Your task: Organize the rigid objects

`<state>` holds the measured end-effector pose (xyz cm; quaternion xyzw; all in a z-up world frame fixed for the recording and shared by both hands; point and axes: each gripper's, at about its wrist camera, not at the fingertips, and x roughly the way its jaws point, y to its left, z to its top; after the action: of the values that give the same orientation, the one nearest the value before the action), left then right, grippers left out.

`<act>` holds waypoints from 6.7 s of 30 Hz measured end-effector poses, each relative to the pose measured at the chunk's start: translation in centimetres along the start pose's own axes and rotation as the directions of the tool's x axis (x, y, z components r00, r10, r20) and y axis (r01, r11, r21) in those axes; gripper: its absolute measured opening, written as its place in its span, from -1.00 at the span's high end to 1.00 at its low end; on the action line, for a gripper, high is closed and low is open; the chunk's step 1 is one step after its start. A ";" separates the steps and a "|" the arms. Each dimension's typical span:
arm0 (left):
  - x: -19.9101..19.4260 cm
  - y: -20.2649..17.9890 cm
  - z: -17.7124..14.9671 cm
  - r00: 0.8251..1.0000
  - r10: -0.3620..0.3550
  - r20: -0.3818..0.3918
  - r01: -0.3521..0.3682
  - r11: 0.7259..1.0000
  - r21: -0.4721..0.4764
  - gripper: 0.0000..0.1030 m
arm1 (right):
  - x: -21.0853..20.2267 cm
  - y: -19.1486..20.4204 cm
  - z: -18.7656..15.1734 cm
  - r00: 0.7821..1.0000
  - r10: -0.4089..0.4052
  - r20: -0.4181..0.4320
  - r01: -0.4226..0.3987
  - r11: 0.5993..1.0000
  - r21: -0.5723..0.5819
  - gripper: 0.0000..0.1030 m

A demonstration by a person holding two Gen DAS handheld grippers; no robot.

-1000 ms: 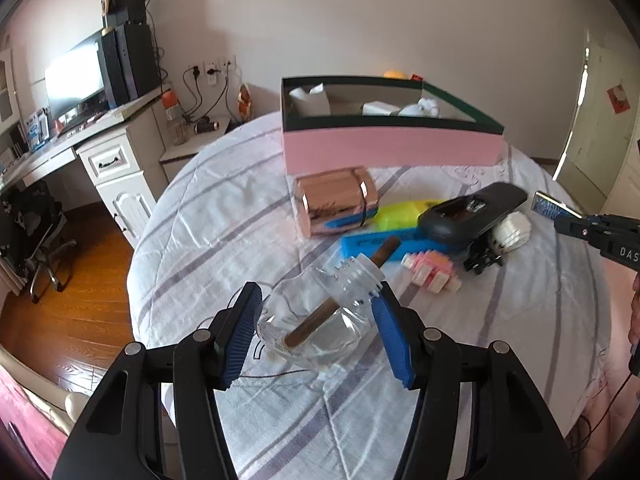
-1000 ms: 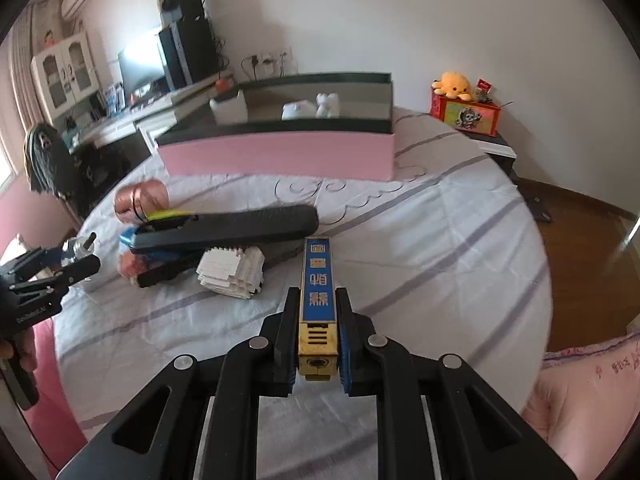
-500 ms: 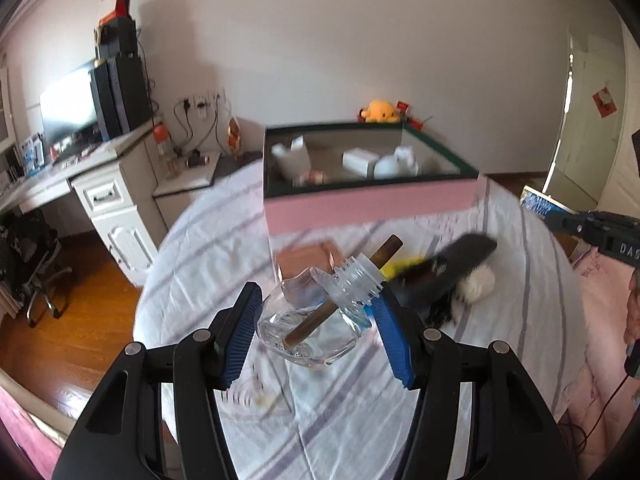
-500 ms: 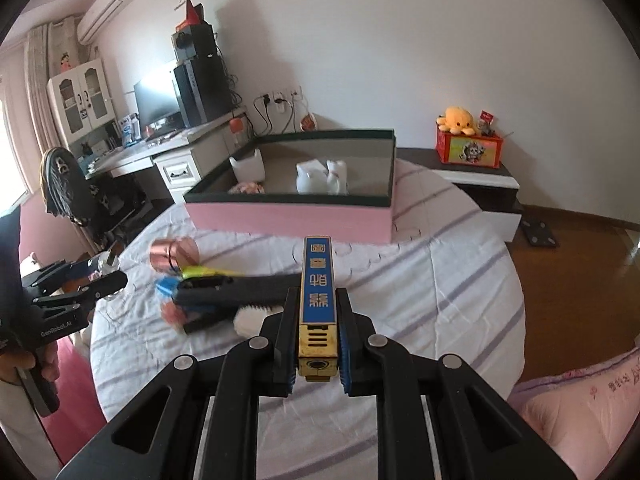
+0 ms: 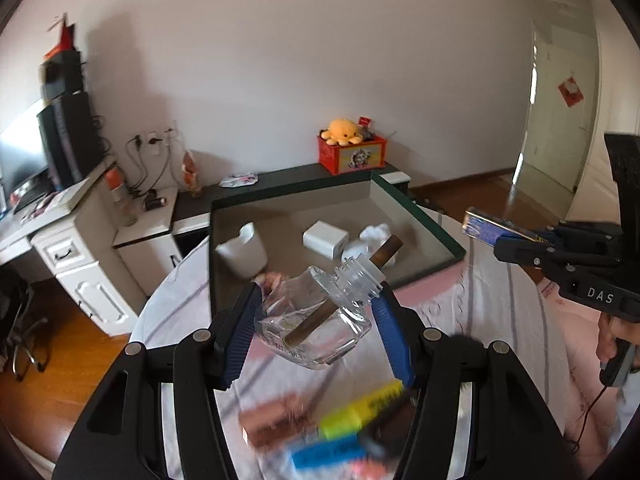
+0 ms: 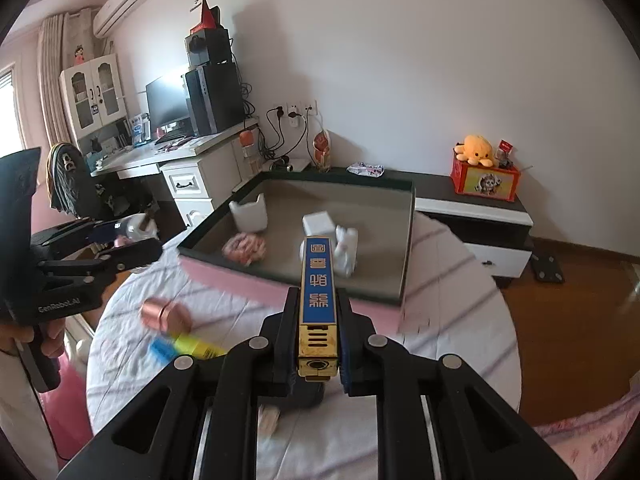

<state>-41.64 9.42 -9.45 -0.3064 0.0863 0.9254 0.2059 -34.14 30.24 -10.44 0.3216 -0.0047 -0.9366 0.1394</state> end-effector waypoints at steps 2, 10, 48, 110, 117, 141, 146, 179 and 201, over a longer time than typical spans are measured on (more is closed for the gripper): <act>2.0 -0.1 1.5 1.000 -0.006 -0.023 0.006 1.000 0.014 -0.13 | 1.5 -0.7 1.6 1.000 -0.002 -0.010 0.002 1.000 -0.008 0.70; 11.0 0.5 6.4 0.990 -0.003 -0.138 0.009 0.999 0.039 -0.13 | 9.6 -2.9 6.8 0.993 -0.040 -0.112 0.033 0.998 -0.062 0.70; 11.9 3.3 5.8 0.982 0.169 -0.085 -0.169 0.986 0.000 -0.99 | 13.7 -4.8 8.3 0.988 -0.092 -0.125 0.091 0.996 -0.013 -0.59; -19.4 -4.2 -12.9 0.915 0.342 0.212 -0.307 0.934 -0.182 -1.00 | -15.2 11.7 -8.6 0.937 -0.262 0.230 0.267 0.964 0.007 -1.00; -15.8 -2.4 -14.3 0.942 0.316 0.118 -0.291 0.938 -0.188 -1.00 | -10.5 10.5 -9.5 0.960 -0.252 0.122 0.253 0.967 0.008 -1.00; -6.2 -1.3 -16.6 0.975 0.202 -0.089 -0.213 0.967 -0.142 -1.00 | 4.4 5.4 -10.9 0.972 -0.126 -0.198 0.140 0.989 0.054 -0.28; -4.3 -2.4 -16.3 0.975 0.184 -0.121 -0.198 0.974 -0.114 -1.00 | 4.1 5.1 -11.0 0.975 -0.101 -0.199 0.108 0.994 0.022 0.12; -1.3 -3.3 -16.2 0.990 0.056 -0.132 -0.067 0.994 -0.082 0.17 | 3.2 2.0 -11.6 0.972 -0.160 -0.175 0.170 0.984 0.047 -0.03; -6.2 -3.2 -13.8 0.997 0.071 -0.027 -0.073 0.995 -0.071 0.17 | -2.8 3.0 -10.2 0.993 -0.107 -0.054 0.111 0.990 0.086 0.09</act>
<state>-28.43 6.28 -16.86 -0.3217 0.0663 0.9309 0.1600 -25.11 28.93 -16.60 0.3500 -0.0252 -0.9335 0.0736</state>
